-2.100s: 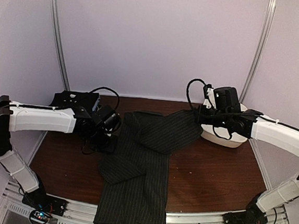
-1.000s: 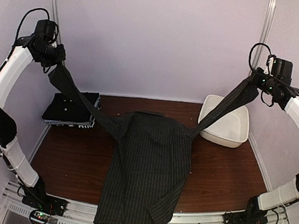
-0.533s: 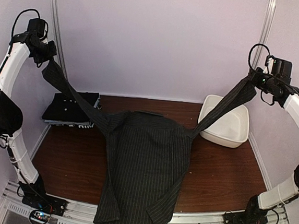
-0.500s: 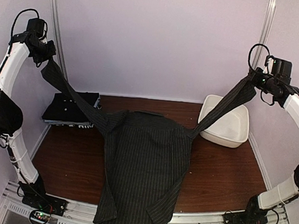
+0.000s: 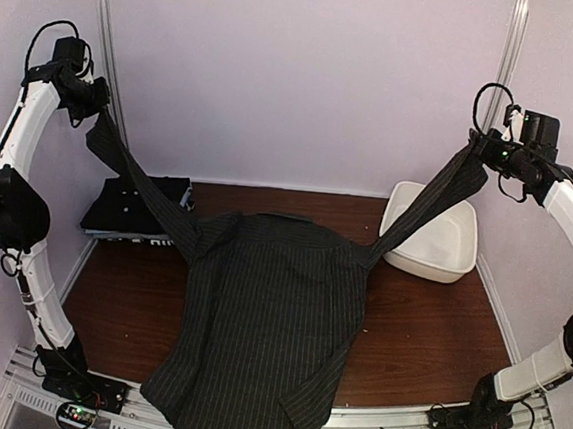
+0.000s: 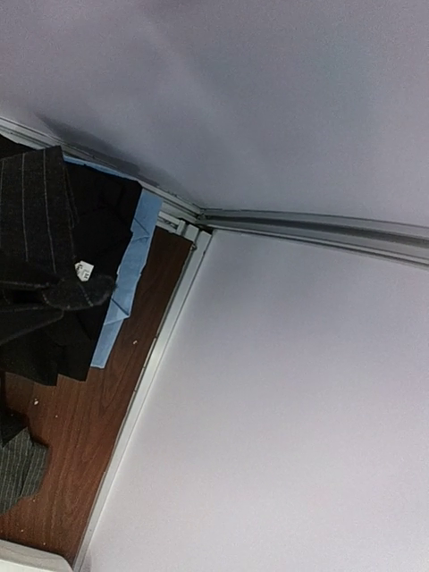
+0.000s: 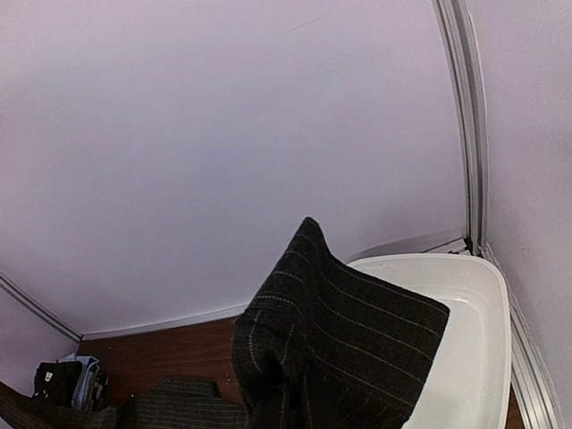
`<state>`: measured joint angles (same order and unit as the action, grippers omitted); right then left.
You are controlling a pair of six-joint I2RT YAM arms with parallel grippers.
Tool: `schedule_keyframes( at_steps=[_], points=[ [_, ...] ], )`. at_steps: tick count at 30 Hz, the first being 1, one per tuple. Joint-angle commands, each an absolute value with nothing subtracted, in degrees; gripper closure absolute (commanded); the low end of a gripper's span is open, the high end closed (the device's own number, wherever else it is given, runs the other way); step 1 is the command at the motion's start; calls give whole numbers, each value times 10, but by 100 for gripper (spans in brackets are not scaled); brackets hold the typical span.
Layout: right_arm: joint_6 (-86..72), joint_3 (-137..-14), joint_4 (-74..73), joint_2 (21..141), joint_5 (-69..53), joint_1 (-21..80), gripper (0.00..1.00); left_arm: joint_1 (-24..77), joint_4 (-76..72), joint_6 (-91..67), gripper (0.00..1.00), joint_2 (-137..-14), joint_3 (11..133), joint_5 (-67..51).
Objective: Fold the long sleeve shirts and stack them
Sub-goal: Flatten out the crumpled shirt at the center of the board.
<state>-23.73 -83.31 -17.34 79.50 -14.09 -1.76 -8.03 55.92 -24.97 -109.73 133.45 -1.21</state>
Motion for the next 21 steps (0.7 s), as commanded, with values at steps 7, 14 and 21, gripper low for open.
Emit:
schedule_keyframes(
  at_steps=[7, 14, 21],
  points=[
    [-226, -844, -168, 799, -166, -22, 92, -98, 508, -275, 100, -1107, 1367, -97],
    [-229, -807, -138, 798, -233, -1, 89, -28, 476, -248, 100, -1055, 1218, -114],
    [-194, -764, -146, 788, -216, 152, 89, 97, 385, -264, 100, -957, 977, -108]
  ],
)
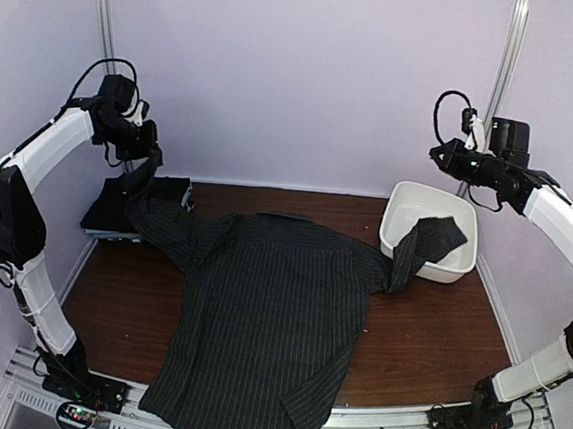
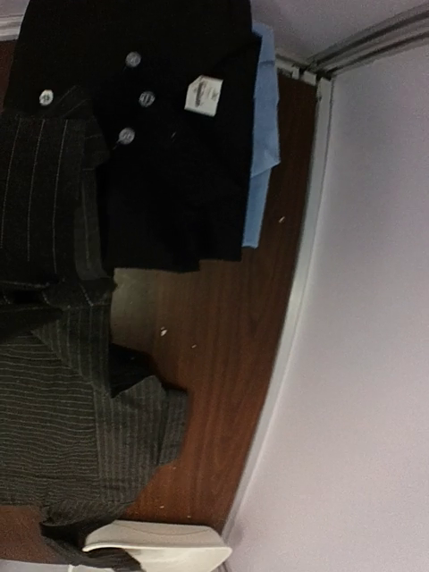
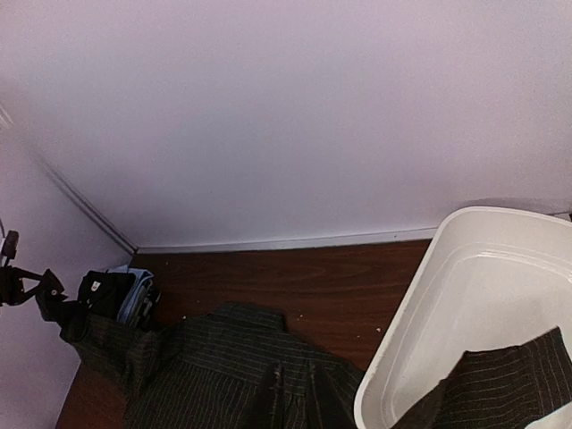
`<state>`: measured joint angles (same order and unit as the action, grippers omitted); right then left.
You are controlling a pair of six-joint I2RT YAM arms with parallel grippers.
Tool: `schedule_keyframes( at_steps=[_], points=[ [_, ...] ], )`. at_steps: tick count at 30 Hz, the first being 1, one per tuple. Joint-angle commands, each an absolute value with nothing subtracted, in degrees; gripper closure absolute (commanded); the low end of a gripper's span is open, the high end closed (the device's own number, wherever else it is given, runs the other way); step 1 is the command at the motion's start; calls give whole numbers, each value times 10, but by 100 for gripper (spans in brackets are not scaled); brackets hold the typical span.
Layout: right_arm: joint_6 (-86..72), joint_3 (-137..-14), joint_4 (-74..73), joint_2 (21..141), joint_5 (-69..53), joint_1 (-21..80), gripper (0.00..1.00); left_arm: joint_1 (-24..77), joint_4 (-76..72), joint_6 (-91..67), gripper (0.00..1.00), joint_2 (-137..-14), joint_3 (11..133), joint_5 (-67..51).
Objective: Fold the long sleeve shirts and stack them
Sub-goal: Flatten out the crumpled shirt at the center of the board.
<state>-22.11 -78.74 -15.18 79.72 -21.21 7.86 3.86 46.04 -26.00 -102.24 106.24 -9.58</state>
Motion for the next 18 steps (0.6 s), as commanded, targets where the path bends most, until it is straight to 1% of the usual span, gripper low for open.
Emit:
schedule_keyframes(
  at_steps=[1, 5, 7, 10, 13, 18],
  points=[
    [-192, -753, -146, 788, -209, 178, 89, 117, 371, -272, 100, -944, 945, -107],
    [-206, -697, -124, 805, -183, 249, 89, 189, 314, -304, 100, -931, 838, -110],
    [-224, -665, -103, 820, -185, 271, 89, 220, 294, -318, 100, -939, 801, -107],
    [-235, -650, -85, 854, -175, 308, 89, 260, 260, -336, 100, -955, 757, -115],
    [-240, -654, -72, 905, -176, 333, 89, 292, 238, -351, 100, -978, 740, -115],
    [-251, -680, -38, 1004, -178, 342, 89, 320, 210, -364, 100, -1034, 745, -104]
  ],
)
